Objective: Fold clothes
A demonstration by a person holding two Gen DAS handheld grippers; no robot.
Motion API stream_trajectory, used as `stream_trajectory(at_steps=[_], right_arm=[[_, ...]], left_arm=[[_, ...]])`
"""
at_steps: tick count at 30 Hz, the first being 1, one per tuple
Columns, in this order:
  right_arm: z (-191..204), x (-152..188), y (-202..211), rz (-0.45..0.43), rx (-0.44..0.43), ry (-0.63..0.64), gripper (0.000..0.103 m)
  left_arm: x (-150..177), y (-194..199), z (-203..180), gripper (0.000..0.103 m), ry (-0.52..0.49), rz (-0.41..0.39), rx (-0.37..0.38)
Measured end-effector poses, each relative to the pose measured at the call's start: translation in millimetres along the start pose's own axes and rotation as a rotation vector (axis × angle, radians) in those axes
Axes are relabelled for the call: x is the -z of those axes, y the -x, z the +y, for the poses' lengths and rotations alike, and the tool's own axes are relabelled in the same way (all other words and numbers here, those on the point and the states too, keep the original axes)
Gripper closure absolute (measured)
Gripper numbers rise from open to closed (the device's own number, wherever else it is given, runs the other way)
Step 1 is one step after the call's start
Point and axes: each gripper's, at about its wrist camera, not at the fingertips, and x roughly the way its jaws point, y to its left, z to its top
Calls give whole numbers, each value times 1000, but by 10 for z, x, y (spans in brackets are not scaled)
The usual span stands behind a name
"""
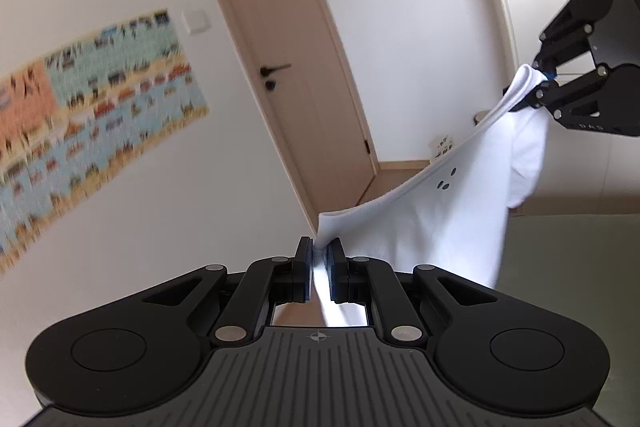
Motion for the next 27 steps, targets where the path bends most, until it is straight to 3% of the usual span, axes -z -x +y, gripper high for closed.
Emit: stream_trajectory(at_steps=[4,11,14,18,27], right_arm=[[213,309,-58,62,-28,31,100],[996,1334,-236,293,-266,6,100],[1269,1671,-264,364,-360,-24,101],[1373,1851,-229,416,-444,-96,101],[1443,1964,184,416,-499,-165,101]], left_arm=[[377,55,-385,96,-10,72,78],[1531,27,-1155,96,94,293,268],[1840,37,-1411,96,104,385,331],[2003,71,-1557,96,146,463,370],[2016,71,-1497,96,109,495,366]])
